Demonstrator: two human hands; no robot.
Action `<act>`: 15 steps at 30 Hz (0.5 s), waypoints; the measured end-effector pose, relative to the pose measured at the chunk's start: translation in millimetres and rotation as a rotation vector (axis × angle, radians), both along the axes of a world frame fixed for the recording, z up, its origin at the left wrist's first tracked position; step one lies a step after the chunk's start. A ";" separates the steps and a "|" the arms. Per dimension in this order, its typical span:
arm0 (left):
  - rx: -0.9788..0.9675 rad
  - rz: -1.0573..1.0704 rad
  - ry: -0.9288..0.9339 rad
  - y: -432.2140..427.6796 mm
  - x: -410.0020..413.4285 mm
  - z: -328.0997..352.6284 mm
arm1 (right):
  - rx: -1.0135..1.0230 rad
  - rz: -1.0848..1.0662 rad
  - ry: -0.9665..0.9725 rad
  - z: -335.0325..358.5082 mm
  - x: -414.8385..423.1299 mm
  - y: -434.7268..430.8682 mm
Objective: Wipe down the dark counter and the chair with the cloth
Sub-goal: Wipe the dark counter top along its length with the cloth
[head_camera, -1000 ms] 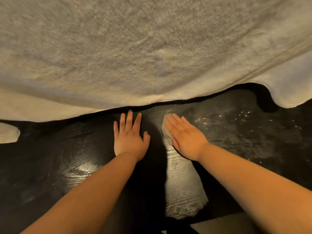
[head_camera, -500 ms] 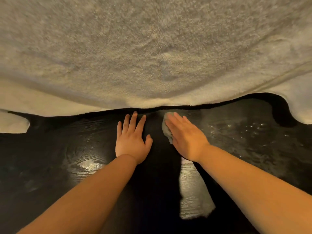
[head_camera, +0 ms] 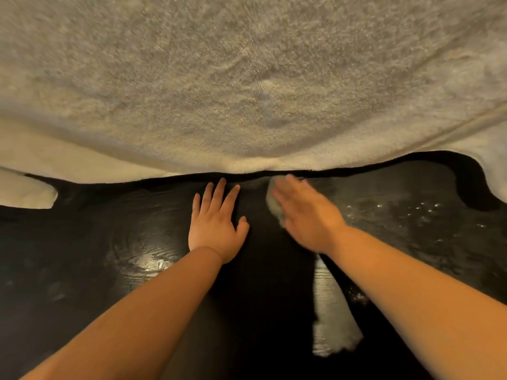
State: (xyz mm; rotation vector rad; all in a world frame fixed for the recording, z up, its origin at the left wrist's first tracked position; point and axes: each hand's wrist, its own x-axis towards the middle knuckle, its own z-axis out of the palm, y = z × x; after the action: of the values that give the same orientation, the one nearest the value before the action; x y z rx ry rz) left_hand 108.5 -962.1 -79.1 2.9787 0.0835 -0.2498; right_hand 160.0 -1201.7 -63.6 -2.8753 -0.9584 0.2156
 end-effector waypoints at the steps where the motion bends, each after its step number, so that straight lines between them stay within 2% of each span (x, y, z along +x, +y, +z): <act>1: -0.002 0.002 -0.003 0.1 0.3 -0.4 | 0.052 -0.100 -0.012 0.6 10.1 -5.2; 3: 0.002 0.004 -0.002 0.5 -0.2 -0.6 | 0.091 -0.298 -0.048 0.6 26.3 -0.7; 6: 0.011 0.002 0.006 0.6 -0.7 -0.8 | 0.036 -0.453 0.107 15.1 30.7 34.9; 8: 0.007 0.002 0.010 1.7 -0.7 -0.5 | 0.078 -0.305 0.147 16.2 19.6 50.5; 10: 0.005 -0.005 0.010 1.1 -0.7 -0.5 | 0.048 0.010 0.050 -2.8 -0.6 43.2; 12: 0.006 -0.005 0.006 1.2 -0.3 -0.5 | 0.076 0.157 -0.037 -8.0 5.1 24.8; 13: 0.007 -0.004 0.008 1.6 -0.4 -0.5 | 0.100 0.162 0.013 -6.4 11.6 16.4; 15: 0.013 -0.003 0.015 1.8 0.0 -0.2 | 0.135 0.029 0.087 1.1 26.4 3.4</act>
State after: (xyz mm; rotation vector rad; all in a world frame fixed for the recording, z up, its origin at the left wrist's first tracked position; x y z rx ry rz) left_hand 108.5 -960.2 -79.3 2.9901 0.0822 -0.2733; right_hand 186.4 -1198.2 -62.5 -2.7077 -0.9599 0.2654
